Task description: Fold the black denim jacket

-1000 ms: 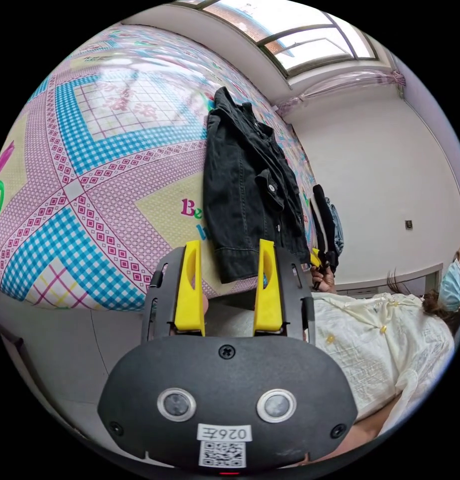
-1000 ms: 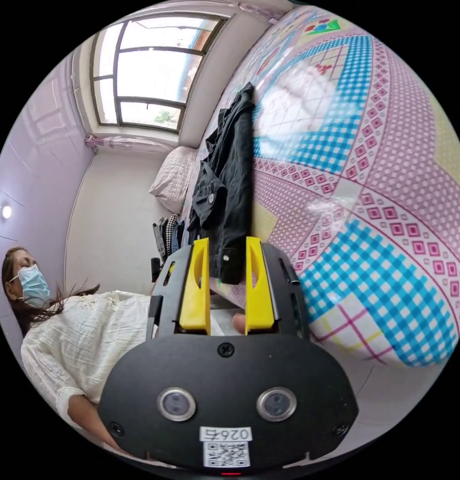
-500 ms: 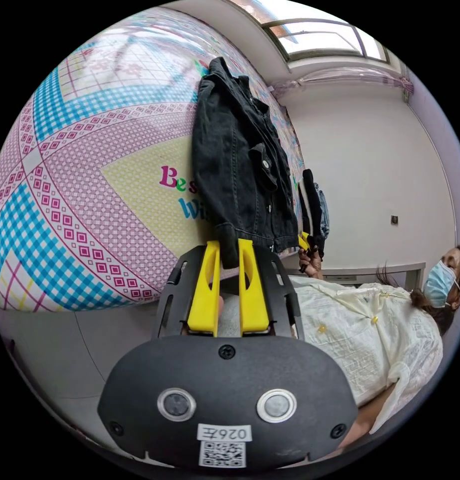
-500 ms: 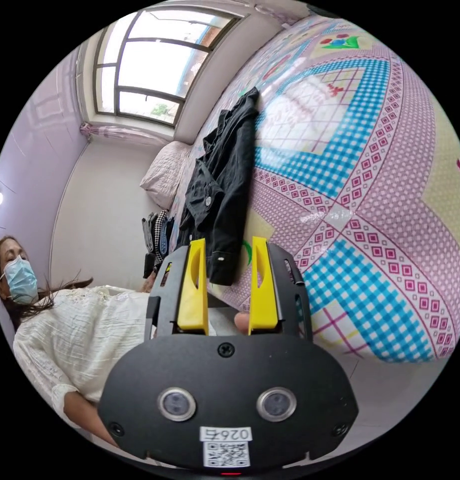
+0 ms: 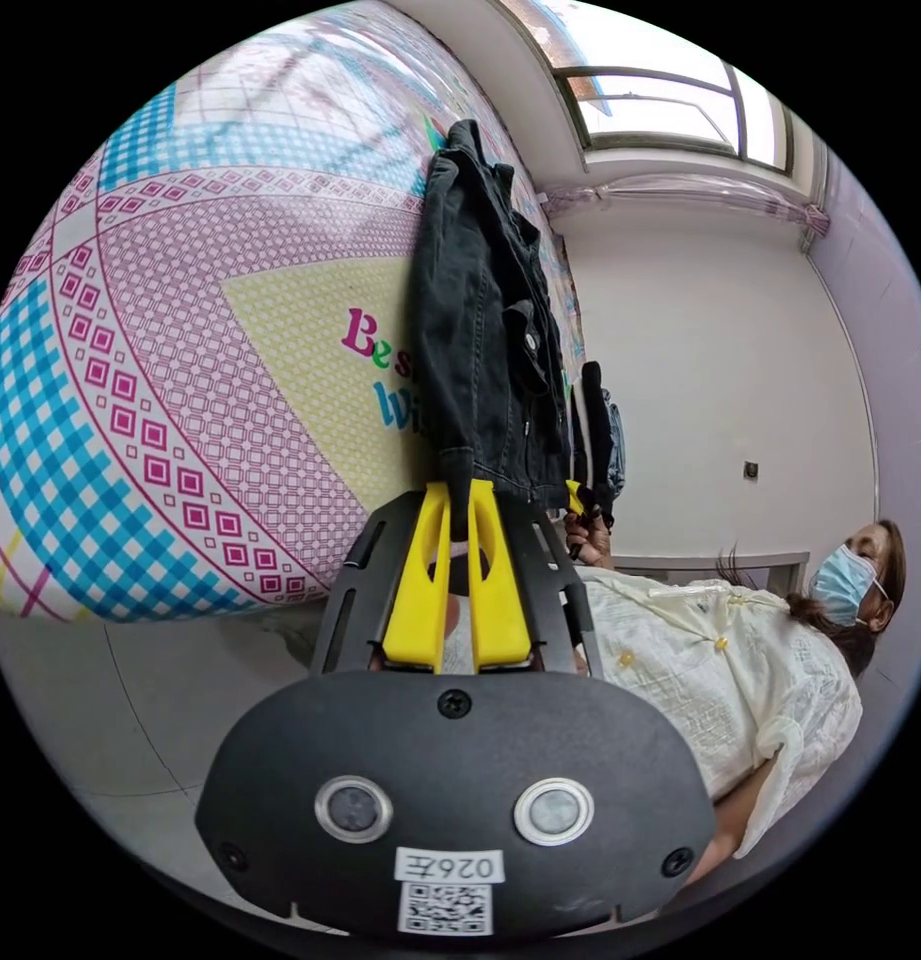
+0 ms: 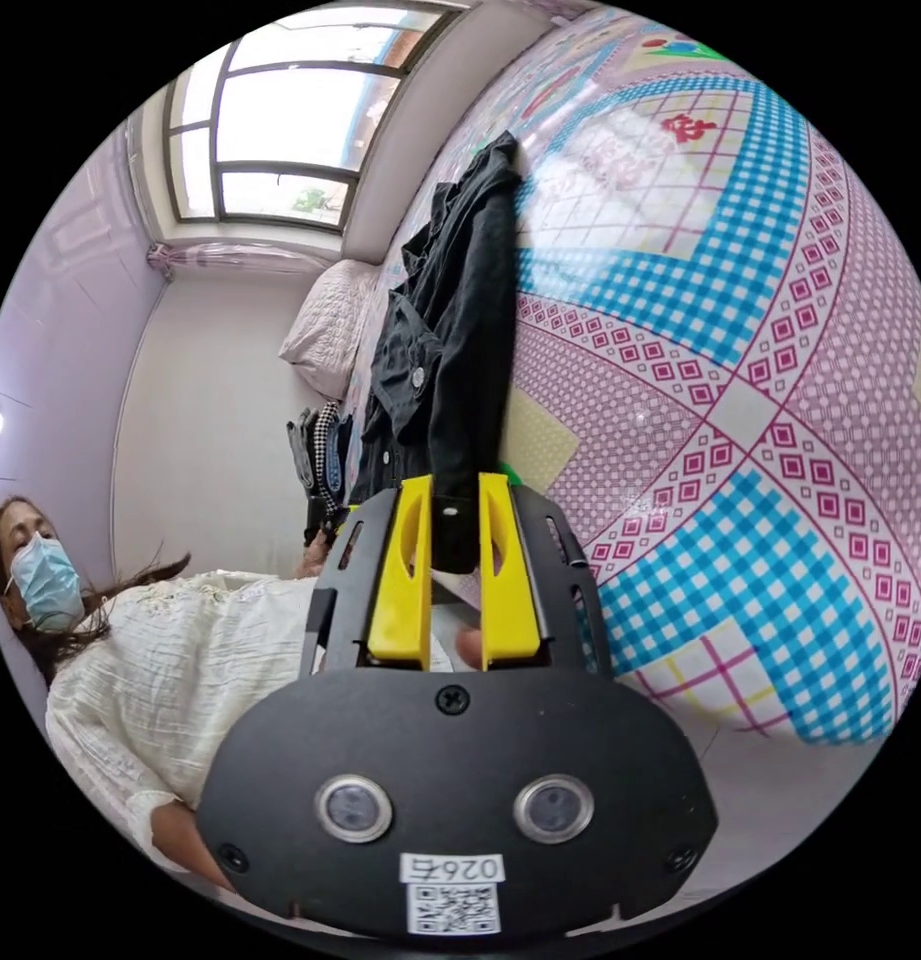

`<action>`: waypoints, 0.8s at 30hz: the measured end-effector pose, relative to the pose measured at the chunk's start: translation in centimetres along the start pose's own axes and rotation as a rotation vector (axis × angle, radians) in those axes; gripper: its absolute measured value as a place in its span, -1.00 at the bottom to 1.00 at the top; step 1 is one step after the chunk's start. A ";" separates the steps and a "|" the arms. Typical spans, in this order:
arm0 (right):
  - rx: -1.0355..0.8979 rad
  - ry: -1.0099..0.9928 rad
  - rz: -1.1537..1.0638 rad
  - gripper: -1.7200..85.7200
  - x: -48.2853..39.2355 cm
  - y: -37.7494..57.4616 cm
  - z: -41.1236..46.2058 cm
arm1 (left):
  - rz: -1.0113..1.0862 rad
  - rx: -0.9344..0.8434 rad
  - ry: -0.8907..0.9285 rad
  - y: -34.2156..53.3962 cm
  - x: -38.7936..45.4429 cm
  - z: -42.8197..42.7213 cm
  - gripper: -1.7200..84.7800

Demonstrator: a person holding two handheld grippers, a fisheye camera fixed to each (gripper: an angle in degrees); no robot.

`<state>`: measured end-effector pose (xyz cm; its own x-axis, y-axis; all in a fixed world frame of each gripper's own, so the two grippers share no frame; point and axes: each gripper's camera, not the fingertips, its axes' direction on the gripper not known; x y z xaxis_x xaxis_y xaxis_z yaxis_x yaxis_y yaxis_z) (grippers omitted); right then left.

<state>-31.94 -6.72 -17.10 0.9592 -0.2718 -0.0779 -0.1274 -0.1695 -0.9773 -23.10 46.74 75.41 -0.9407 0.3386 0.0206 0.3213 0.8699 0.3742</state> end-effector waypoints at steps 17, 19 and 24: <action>-0.036 -0.026 0.016 -0.98 1.1 0.8 -1.3 | 0.027 0.082 0.097 2.3 0.4 -7.9 -0.96; -0.009 -0.056 -0.001 -0.99 0.9 1.5 -2.4 | 0.063 0.123 0.157 3.3 1.5 -9.7 -0.96; -0.033 -0.127 -0.041 -0.99 -0.1 3.5 -4.2 | 0.099 0.122 0.246 6.1 3.2 -12.7 -0.96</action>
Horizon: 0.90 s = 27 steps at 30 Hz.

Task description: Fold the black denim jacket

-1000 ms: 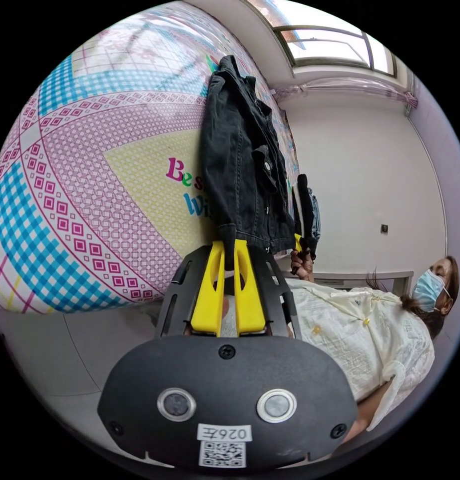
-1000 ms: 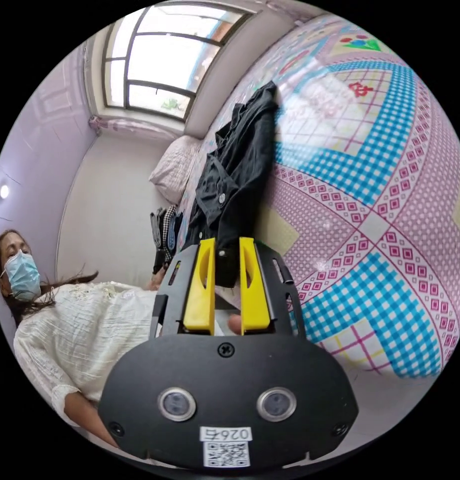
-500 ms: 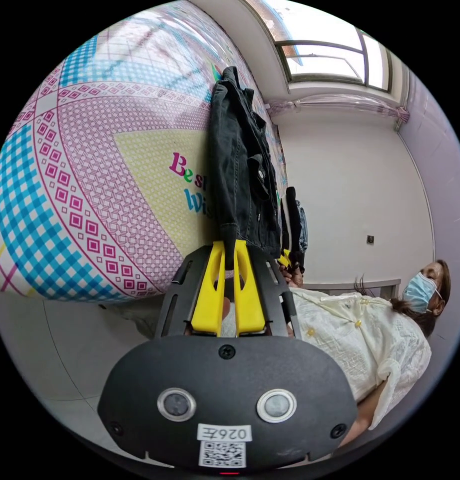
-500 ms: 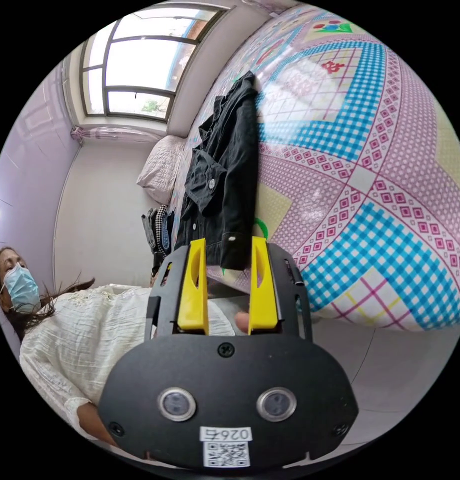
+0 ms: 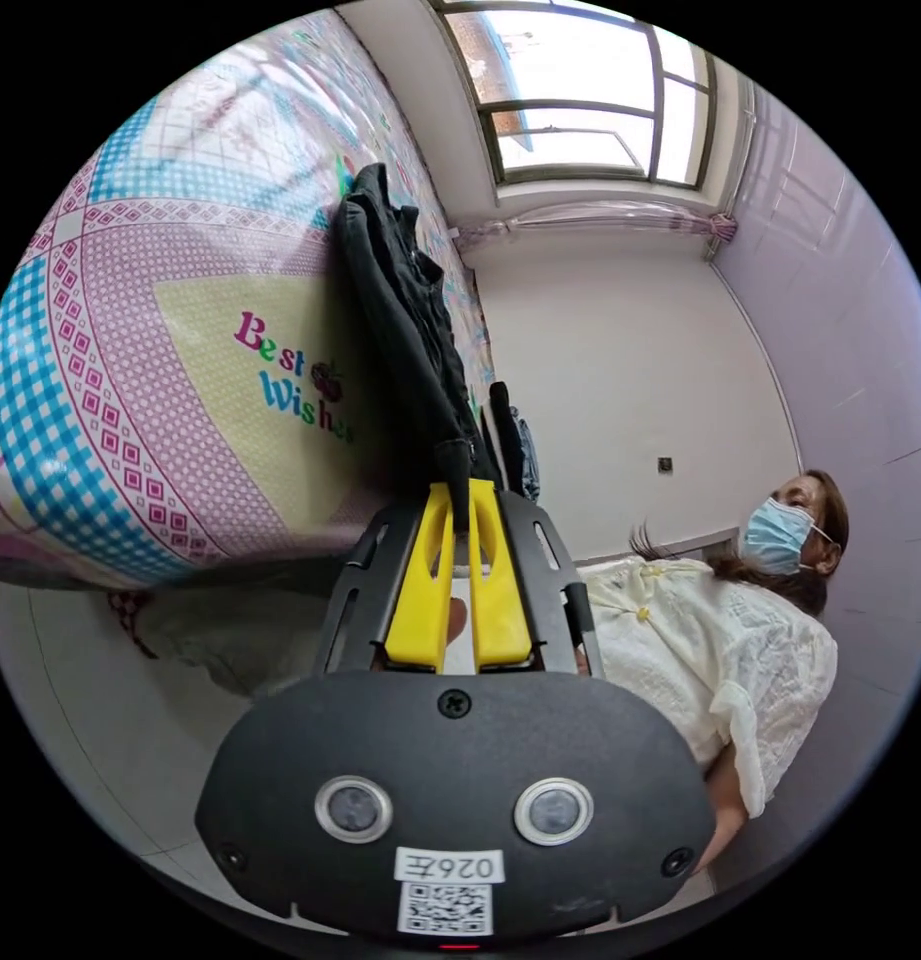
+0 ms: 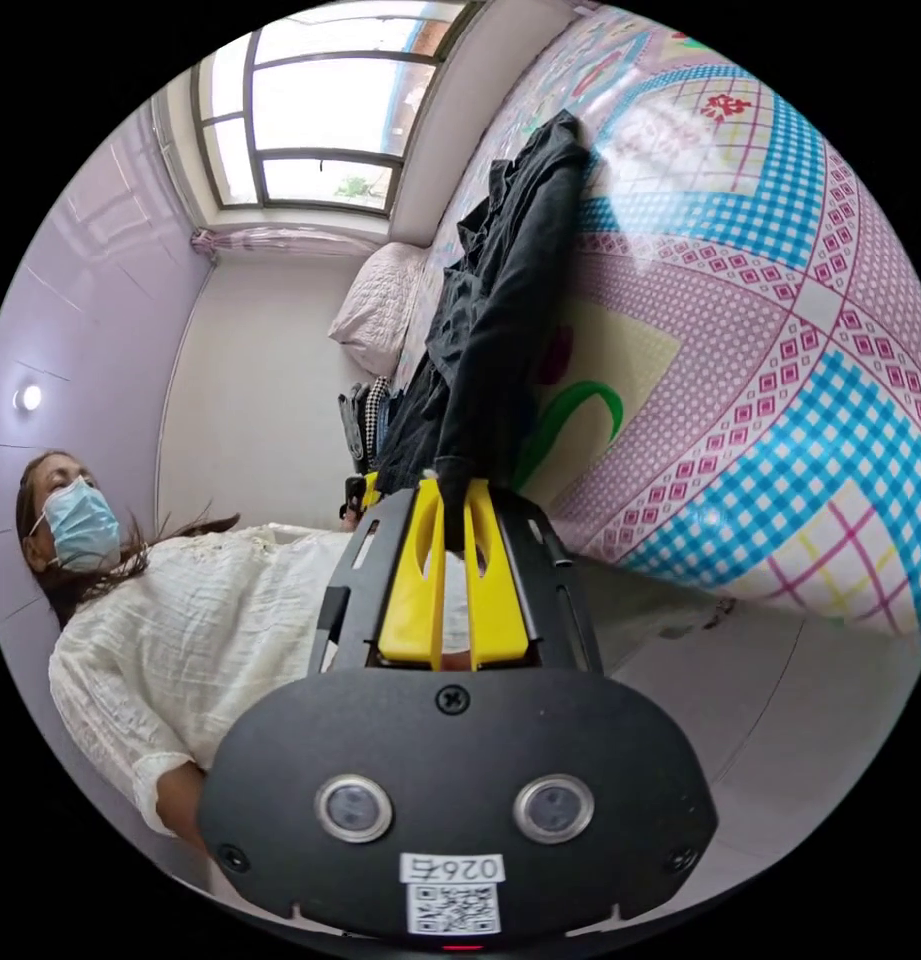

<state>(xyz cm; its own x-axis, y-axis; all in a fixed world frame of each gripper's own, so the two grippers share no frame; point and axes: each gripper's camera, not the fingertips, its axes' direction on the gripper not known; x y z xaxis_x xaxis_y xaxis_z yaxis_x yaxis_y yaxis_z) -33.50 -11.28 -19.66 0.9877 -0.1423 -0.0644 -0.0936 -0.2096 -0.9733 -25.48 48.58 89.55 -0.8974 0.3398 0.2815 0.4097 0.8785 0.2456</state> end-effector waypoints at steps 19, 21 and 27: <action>0.287 -0.334 -0.028 -0.99 -2.6 -13.4 -5.7 | 0.176 0.136 0.264 -17.1 9.6 -5.2 -0.96; 0.301 -0.319 -0.006 -0.99 -2.0 -17.4 -4.9 | 0.138 0.148 0.251 -21.2 8.7 -4.7 -0.96; 0.292 -0.211 0.109 -0.97 1.4 -29.6 -0.6 | -0.016 0.161 0.161 -33.7 2.6 -1.5 -0.93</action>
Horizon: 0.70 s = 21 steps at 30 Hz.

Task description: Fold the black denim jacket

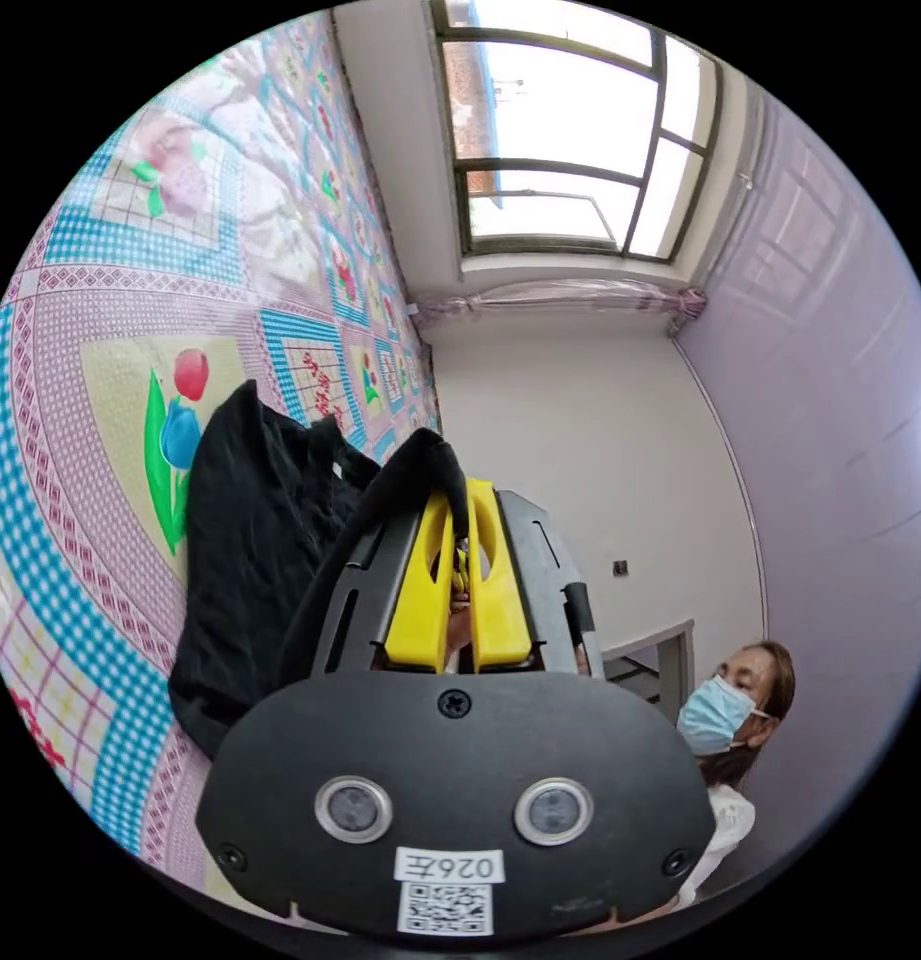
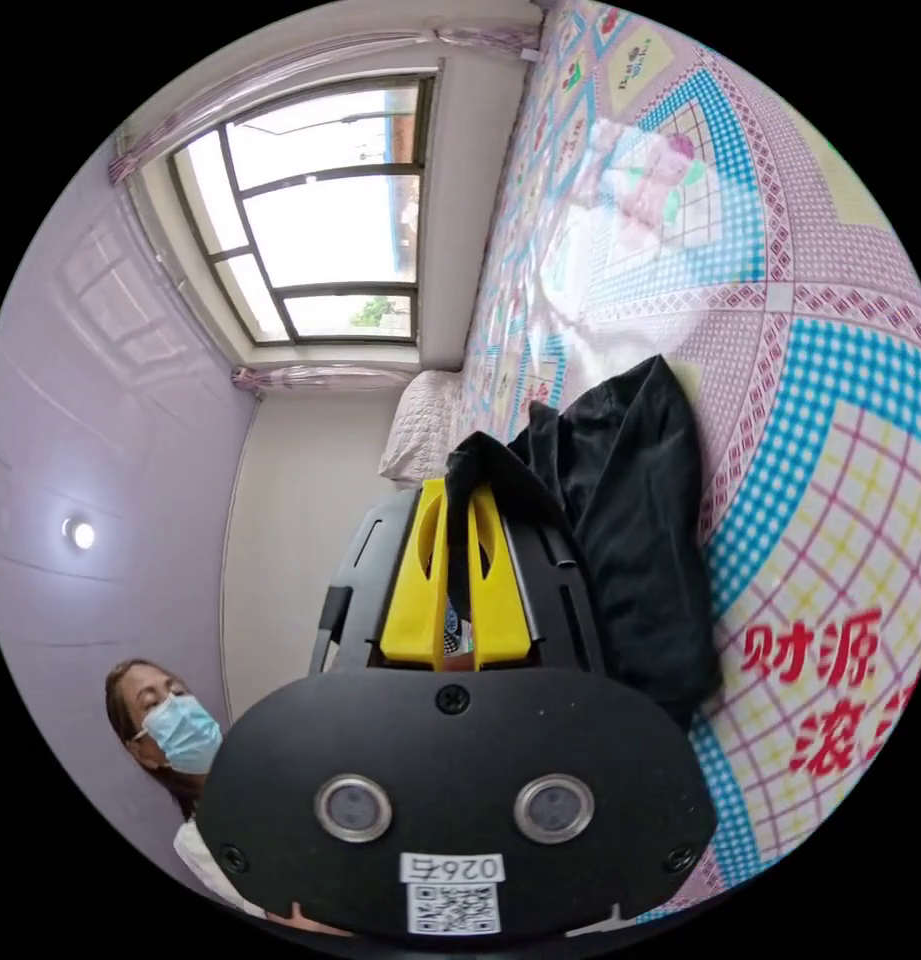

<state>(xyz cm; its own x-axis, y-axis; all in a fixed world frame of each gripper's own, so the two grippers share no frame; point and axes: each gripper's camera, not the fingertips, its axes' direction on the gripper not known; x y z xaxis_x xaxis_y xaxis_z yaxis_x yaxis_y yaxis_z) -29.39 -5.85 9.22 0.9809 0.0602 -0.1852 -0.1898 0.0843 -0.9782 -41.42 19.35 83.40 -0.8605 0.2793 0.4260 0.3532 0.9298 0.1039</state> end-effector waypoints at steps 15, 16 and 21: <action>-0.057 0.331 -0.153 -0.85 0.7 -2.4 11.4 | 0.107 -0.093 -0.061 -2.8 -4.0 4.7 -0.98; -0.100 0.428 -0.228 -0.86 -0.4 -1.2 13.3 | 0.143 -0.196 -0.116 -1.4 -3.9 7.3 -0.98; -0.259 0.595 -0.432 -0.95 -1.7 2.5 21.5 | 0.220 -0.465 -0.528 1.1 -7.3 15.9 -0.98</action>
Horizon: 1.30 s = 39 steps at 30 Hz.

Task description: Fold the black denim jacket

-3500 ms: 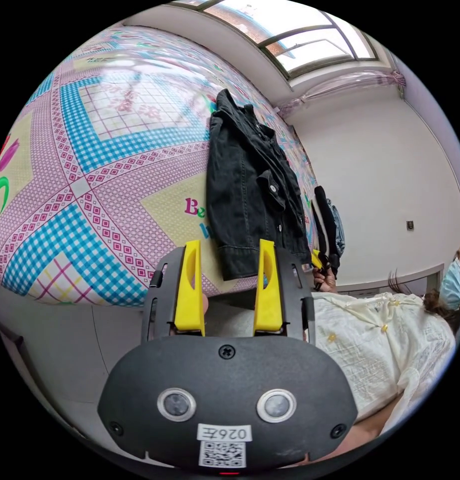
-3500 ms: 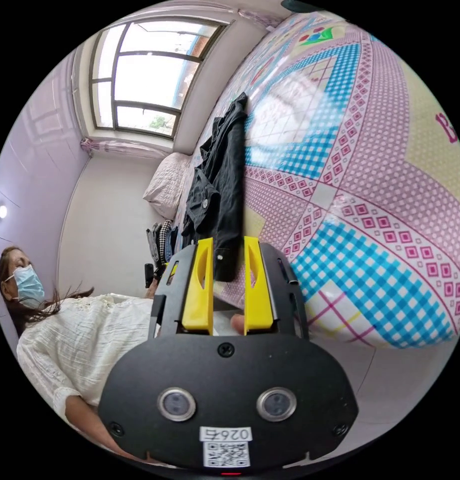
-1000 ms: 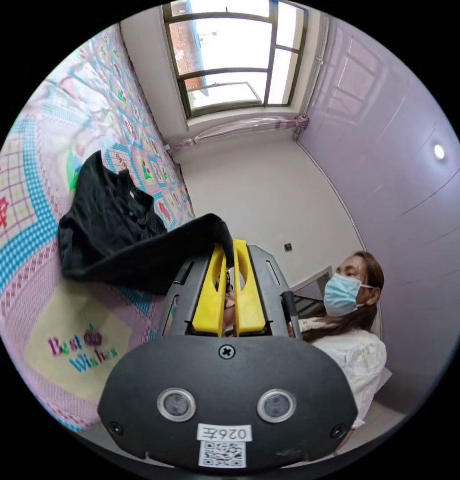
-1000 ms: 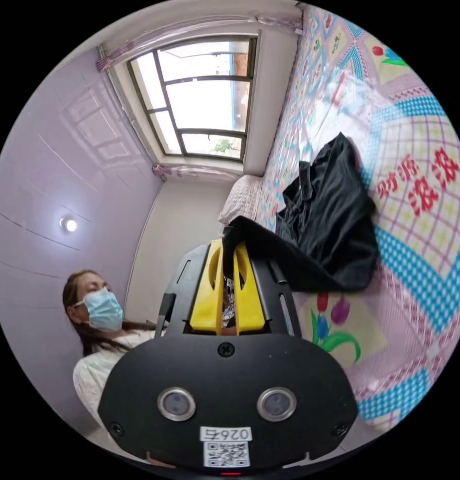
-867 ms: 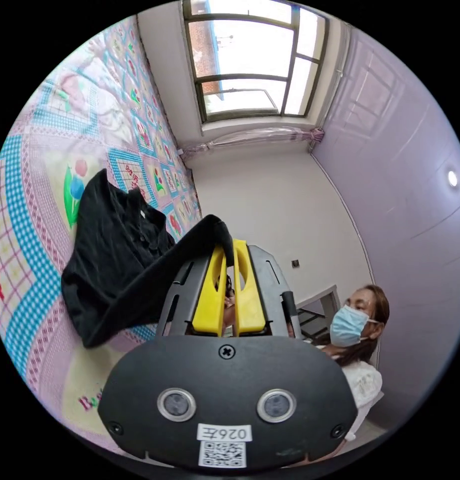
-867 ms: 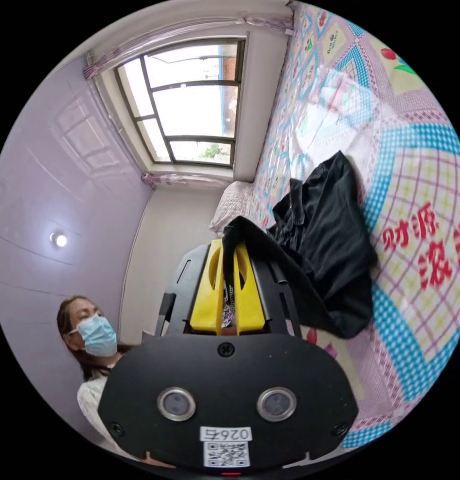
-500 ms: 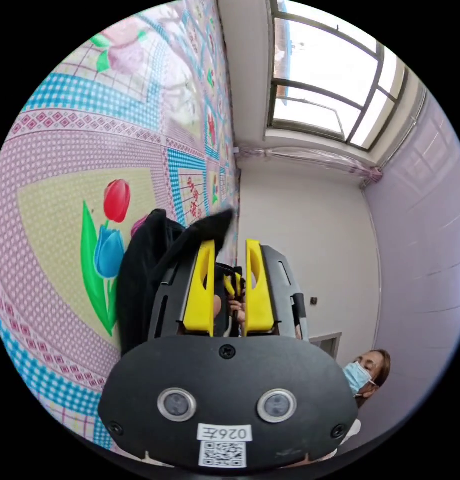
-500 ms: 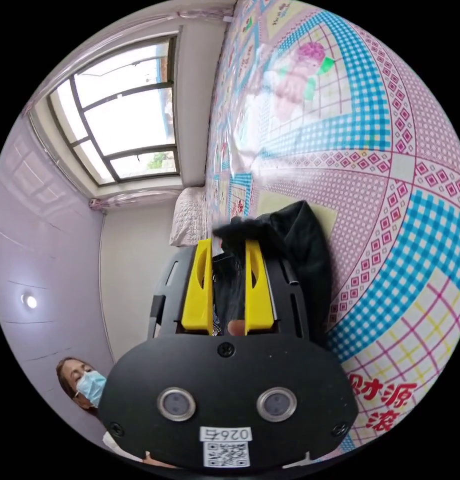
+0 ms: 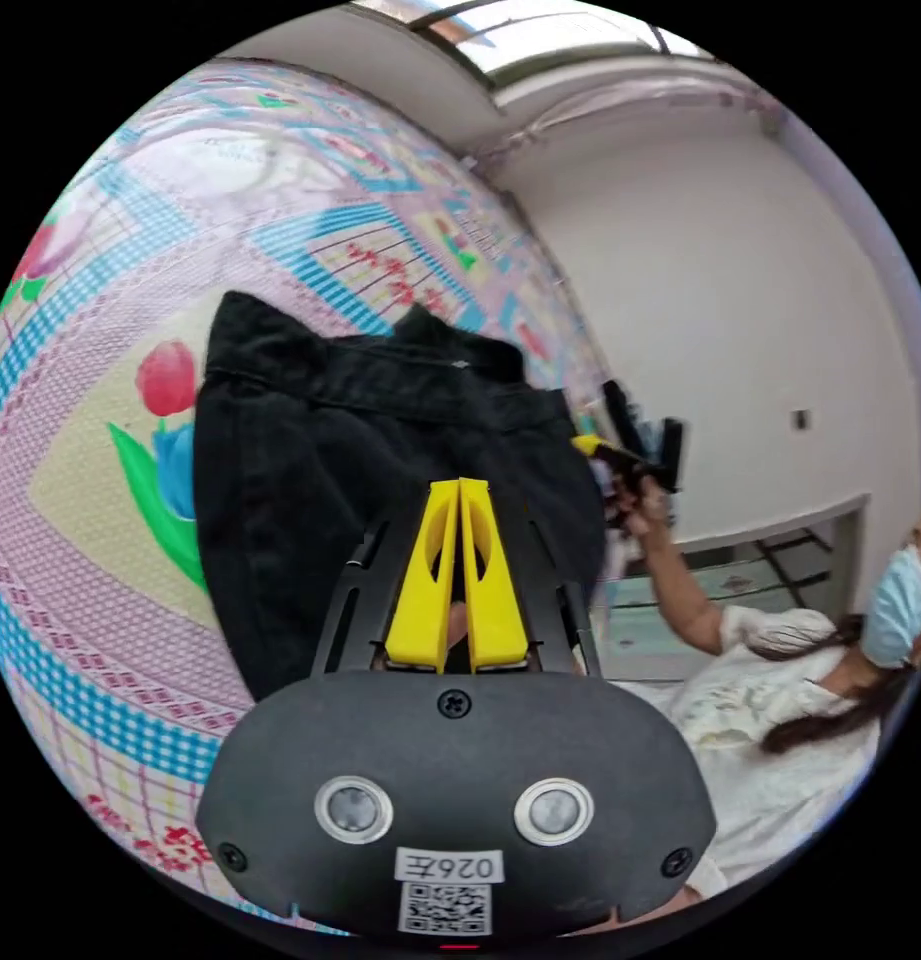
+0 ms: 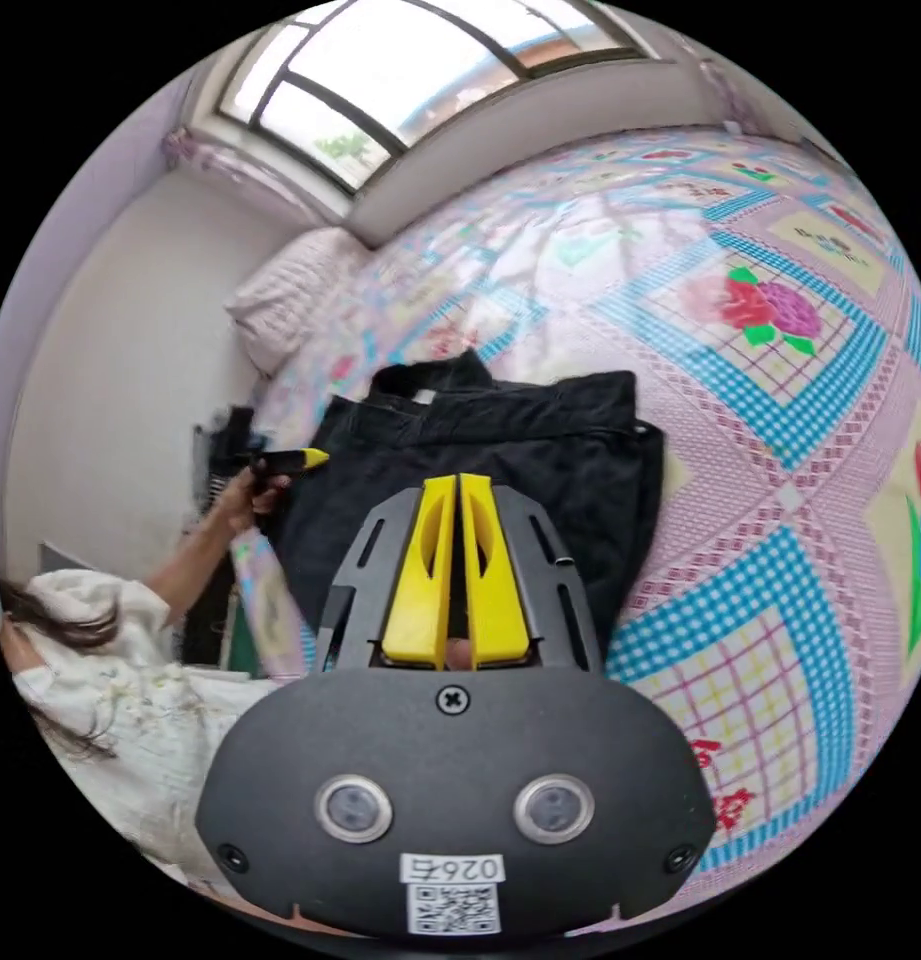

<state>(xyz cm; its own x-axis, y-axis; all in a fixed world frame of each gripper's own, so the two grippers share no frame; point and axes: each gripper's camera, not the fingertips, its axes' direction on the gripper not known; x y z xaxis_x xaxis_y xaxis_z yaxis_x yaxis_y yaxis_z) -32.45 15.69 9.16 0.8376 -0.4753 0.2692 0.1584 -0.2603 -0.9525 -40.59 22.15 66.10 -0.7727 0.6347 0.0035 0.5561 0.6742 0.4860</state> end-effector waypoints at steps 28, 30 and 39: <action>0.243 -0.080 0.237 -0.98 -0.4 19.8 1.9 | -0.155 0.225 0.101 16.0 -6.6 6.6 -0.98; 0.241 -0.056 0.252 -0.98 -1.0 20.0 1.7 | -0.163 0.299 0.065 17.0 -6.0 5.5 -0.98; 0.307 -0.113 0.199 -0.98 -3.7 21.1 -1.5 | -0.196 0.458 -0.094 23.0 -4.6 1.2 -0.98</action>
<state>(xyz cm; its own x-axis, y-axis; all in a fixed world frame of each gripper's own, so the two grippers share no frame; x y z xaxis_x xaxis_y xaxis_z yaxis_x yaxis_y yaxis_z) -33.01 10.66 -11.74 0.9173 -0.3913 0.0736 0.1218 0.0997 -0.9875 -23.88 35.22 76.25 -0.8570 0.4964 -0.1381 0.4965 0.8673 0.0363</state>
